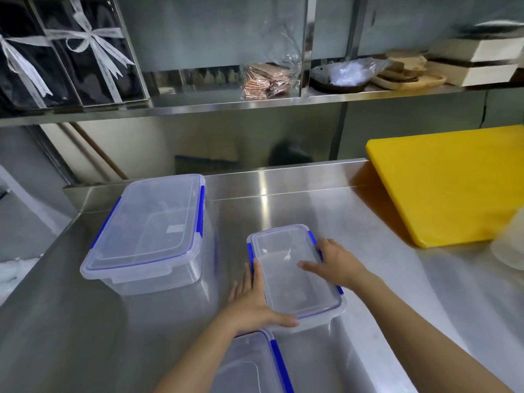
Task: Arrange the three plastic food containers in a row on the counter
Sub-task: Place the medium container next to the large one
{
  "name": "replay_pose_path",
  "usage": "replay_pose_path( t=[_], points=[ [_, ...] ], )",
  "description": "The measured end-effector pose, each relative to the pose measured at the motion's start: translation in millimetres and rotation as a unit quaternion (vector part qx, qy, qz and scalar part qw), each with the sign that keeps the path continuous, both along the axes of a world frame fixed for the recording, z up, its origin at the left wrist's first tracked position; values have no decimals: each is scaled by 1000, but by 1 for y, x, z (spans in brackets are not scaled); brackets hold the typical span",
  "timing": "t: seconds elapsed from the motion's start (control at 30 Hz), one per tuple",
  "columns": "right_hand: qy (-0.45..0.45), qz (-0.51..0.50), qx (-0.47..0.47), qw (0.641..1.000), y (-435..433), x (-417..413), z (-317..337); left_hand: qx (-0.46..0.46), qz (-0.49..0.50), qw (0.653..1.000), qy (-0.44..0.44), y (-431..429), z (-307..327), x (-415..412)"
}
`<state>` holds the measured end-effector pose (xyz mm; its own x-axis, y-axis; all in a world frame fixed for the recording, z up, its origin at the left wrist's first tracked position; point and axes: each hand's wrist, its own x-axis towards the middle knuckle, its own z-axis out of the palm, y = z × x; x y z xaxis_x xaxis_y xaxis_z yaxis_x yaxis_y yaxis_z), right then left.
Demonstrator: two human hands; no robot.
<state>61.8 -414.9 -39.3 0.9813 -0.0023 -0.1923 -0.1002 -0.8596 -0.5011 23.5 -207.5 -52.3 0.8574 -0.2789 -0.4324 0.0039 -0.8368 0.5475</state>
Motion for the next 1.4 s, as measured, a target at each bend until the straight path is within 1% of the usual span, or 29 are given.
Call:
replay_pose_path(
  t=[0.03,0.07,0.1,0.13,0.17,0.23,0.33,0.43,0.57,0.67,0.77,0.87,0.97,1.0,1.07,1.13,1.2,1.4],
  points=[
    [35,30,72,996,-7,-2,2,11,-10,1000,-1,1,1,1],
    [82,70,119,987,-14,-4,5,22,-21,1000,-3,3,1,1],
    [133,117,125,976,-19,-7,7,31,-30,999,-6,4,2,1],
    [174,158,100,967,-22,-10,8,37,-36,999,-10,4,2,2],
    [195,186,68,961,-24,-13,7,39,-39,998,-13,5,2,3],
    [196,211,21,957,-25,-16,4,42,-46,998,-20,5,3,5],
    [189,213,-16,959,-21,-17,-1,55,-50,996,-39,7,3,8],
    [161,211,-4,964,-21,-13,-4,50,-32,996,-67,9,2,9],
    [103,211,16,972,-14,0,-8,14,12,985,-174,13,3,13],
    [56,187,25,980,-7,13,-7,16,31,961,-273,17,-2,18],
    [-26,160,-12,987,2,25,-8,48,66,933,-351,16,-5,25],
    [-108,134,-39,984,11,36,-13,90,83,916,-383,12,-5,34],
    [-154,128,-72,977,19,48,-22,114,66,887,-443,8,-9,43],
    [-159,121,-79,977,22,53,-25,113,73,892,-432,9,-12,48],
    [-169,104,-80,977,28,64,-30,141,69,923,-352,10,-19,56],
    [-178,99,-84,975,34,76,-34,160,62,932,-319,13,-29,64],
    [-175,106,-108,973,38,88,-37,172,68,938,-294,12,-32,73],
    [-135,105,-186,968,50,108,-35,202,57,951,-227,9,-23,101]
  ],
)
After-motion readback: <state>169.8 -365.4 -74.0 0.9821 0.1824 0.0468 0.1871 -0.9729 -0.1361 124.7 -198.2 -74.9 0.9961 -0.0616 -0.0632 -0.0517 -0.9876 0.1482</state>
